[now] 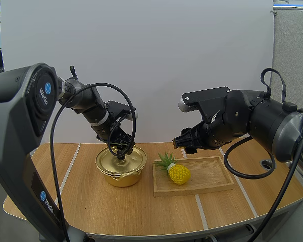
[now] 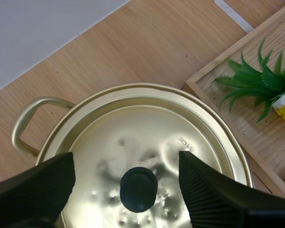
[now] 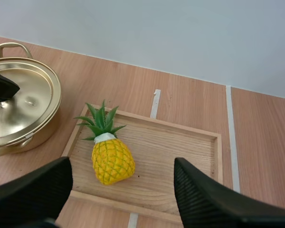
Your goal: Open the pot, put the pineapple inside, and close it
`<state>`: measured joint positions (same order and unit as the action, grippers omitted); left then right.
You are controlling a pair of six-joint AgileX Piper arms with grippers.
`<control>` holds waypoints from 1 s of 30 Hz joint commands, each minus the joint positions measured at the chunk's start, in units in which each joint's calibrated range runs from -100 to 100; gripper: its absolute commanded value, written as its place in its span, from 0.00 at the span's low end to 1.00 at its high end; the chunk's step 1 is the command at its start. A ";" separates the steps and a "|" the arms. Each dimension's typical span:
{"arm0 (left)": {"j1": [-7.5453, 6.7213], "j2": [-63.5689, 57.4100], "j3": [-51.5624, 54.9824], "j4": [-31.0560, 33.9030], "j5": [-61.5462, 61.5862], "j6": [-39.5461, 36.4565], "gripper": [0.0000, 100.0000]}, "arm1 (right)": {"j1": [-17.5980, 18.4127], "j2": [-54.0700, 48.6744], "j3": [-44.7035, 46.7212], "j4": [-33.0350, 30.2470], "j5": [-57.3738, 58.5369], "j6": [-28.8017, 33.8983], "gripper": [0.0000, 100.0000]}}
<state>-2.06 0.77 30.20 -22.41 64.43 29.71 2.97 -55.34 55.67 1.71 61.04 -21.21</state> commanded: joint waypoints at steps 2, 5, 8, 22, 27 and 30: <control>-0.13 1.16 -0.48 0.27 -0.64 0.15 1.00 | -0.23 -0.49 -0.32 0.15 -1.00 -0.38 1.00; -0.13 2.52 -0.48 0.45 -0.22 -0.15 1.00 | -0.23 -0.49 -0.32 0.15 -1.00 -0.38 1.00; -0.13 3.04 -0.48 0.45 0.19 -0.15 1.00 | -0.23 -0.49 -0.32 0.15 -1.00 -0.38 1.00; -0.04 2.97 -0.48 1.97 3.33 -1.27 0.00 | -0.23 -0.49 -0.32 0.15 -2.57 -0.38 1.00; -0.04 2.08 -0.48 1.97 3.17 -2.34 0.00 | -0.23 -0.49 -0.32 0.15 -2.57 -0.38 1.00; -0.04 0.32 -0.48 1.97 3.43 -2.34 0.00 | -0.23 -0.49 -0.32 0.15 -2.57 -0.38 1.00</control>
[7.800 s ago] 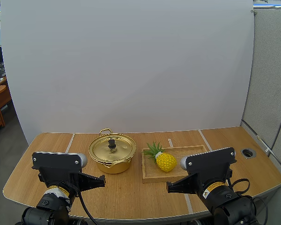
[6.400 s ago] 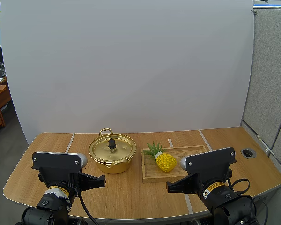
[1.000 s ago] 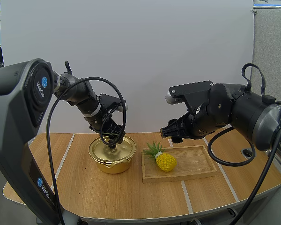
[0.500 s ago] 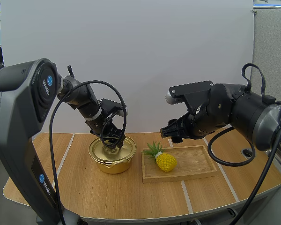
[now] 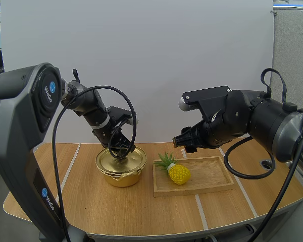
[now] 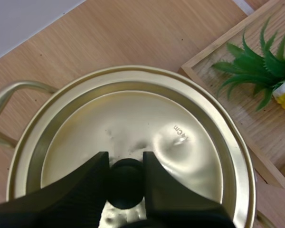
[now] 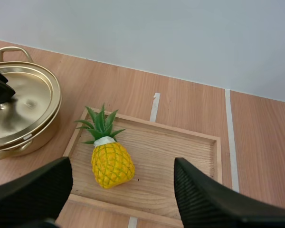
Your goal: Open the pot, put the pineapple inside, and close it
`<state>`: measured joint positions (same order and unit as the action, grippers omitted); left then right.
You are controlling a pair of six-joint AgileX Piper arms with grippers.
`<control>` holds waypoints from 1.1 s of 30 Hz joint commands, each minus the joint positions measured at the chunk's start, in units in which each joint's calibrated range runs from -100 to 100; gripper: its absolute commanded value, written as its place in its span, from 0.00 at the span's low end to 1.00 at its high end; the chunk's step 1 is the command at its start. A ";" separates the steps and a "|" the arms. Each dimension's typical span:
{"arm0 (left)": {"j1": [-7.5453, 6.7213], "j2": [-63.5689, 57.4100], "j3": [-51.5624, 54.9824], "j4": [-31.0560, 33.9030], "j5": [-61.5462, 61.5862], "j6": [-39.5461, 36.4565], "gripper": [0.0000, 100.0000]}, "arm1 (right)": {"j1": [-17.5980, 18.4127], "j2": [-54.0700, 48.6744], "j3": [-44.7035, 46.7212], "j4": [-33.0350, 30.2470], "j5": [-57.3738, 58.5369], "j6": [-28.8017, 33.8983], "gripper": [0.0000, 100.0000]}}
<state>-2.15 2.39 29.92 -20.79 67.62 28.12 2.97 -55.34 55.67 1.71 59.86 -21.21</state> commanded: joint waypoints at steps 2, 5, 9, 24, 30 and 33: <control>0.05 -3.26 -0.65 0.35 0.99 -0.98 0.00 | -0.23 -0.49 -0.32 0.15 -1.40 -0.38 1.00; 0.05 -6.73 -2.68 0.35 3.85 -1.69 0.00 | -0.23 -0.49 -0.32 0.15 -1.40 -0.38 1.00; 0.05 -12.75 -7.06 0.35 8.22 -1.91 0.00 | -0.23 -0.49 -0.32 0.15 -1.40 -0.38 1.00; 0.11 -32.53 -30.21 9.02 6.58 -12.25 0.00 | -0.23 -0.49 -0.32 0.15 -1.14 -0.38 1.00; 0.11 -35.63 -40.67 16.61 3.19 -19.80 0.00 | -0.23 -0.49 -0.32 0.15 -1.14 -0.38 1.00; 0.11 -36.01 -45.53 17.25 2.97 -21.06 0.00 | -0.23 -0.49 -0.32 0.15 -1.14 -0.38 1.00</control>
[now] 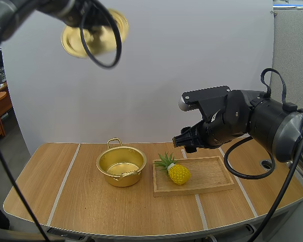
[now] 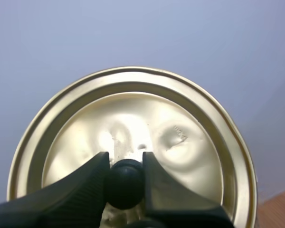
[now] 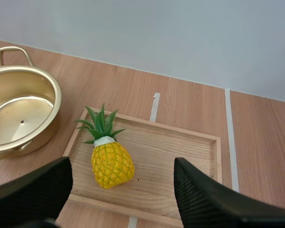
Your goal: Open the pot, put the pineapple inside, and close it
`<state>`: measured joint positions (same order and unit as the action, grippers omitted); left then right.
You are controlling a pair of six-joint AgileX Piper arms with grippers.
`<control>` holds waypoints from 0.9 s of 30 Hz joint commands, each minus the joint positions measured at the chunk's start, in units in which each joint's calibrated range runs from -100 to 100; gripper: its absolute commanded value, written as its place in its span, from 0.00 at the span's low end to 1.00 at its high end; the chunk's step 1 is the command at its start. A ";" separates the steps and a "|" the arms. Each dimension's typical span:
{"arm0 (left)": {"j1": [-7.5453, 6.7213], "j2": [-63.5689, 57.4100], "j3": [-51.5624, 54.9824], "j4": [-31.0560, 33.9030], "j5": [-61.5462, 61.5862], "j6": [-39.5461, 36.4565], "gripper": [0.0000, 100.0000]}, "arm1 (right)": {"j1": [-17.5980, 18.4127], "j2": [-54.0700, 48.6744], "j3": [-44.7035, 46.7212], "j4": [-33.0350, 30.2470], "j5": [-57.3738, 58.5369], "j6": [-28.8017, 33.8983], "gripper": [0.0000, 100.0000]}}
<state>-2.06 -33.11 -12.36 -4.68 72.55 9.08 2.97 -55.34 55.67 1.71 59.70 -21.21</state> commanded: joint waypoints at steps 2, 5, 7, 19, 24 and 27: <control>0.02 -0.51 -6.28 1.14 -2.18 -2.83 0.00 | -0.23 -0.49 -0.32 0.15 -0.79 -0.38 1.00; 0.02 -0.51 -10.75 1.14 -2.38 -3.80 0.00 | -0.23 -0.49 -0.32 -0.05 -0.47 -0.38 1.00; 0.02 -0.51 -13.04 1.14 -2.76 -3.80 0.00 | -0.23 -0.49 -0.32 -0.33 -0.48 -0.86 1.00; 0.02 -1.90 -15.43 2.43 -5.40 -3.80 0.00 | -0.23 3.12 -0.54 0.53 2.51 -12.70 1.00; 0.02 -1.90 -15.43 2.43 -5.40 -3.80 0.00 | -0.23 10.67 -0.70 3.54 5.51 -18.91 1.00; 0.02 -1.90 -15.43 2.43 -5.40 -3.80 0.00 | -0.23 14.78 -1.89 4.84 5.51 -20.90 1.00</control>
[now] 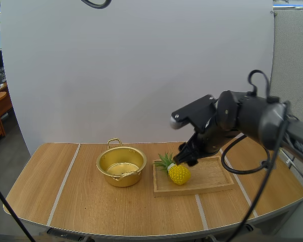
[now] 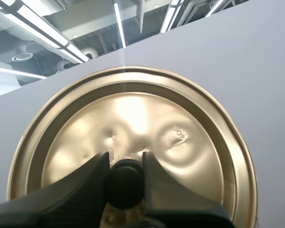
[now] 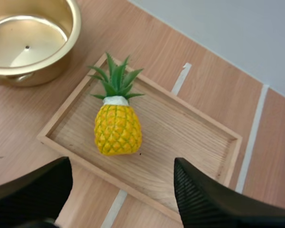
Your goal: Open the pot, put the pineapple inside, and close it
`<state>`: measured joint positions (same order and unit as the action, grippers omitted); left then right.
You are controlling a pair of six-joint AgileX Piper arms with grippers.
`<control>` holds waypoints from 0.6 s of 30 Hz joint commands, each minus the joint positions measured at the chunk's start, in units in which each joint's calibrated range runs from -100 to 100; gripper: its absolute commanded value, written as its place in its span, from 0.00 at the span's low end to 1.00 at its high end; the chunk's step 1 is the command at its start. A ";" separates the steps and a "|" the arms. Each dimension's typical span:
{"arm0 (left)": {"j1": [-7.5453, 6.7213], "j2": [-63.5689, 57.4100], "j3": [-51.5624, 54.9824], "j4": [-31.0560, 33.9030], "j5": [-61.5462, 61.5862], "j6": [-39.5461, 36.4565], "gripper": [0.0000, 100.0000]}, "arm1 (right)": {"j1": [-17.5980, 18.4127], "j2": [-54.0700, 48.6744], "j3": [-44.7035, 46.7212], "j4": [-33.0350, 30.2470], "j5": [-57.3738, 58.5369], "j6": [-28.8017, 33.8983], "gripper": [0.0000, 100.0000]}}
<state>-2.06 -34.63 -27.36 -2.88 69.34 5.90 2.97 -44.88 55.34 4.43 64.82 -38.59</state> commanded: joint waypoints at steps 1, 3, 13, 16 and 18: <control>0.02 -0.38 -0.43 0.63 -2.19 -0.61 0.00 | -0.23 5.87 -2.48 2.51 0.39 -4.40 1.00; 0.02 -0.38 -0.43 0.63 -2.19 -0.61 0.00 | -0.23 7.75 -4.22 3.12 0.57 -5.07 1.00; 0.02 -0.38 -0.43 0.63 -2.19 -0.61 0.00 | -0.23 16.36 -10.57 5.07 4.33 -7.67 1.00; 0.02 -0.38 -0.43 0.63 -2.19 -0.61 0.00 | -0.23 18.98 -10.54 5.07 3.70 -8.76 1.00; 0.02 -0.38 -0.43 0.63 -2.19 -0.61 0.00 | -0.23 20.74 -10.54 5.07 2.39 -9.10 1.00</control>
<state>-2.06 -34.63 -27.36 -2.88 69.34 5.83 2.97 -27.75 45.46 8.91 68.36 -45.67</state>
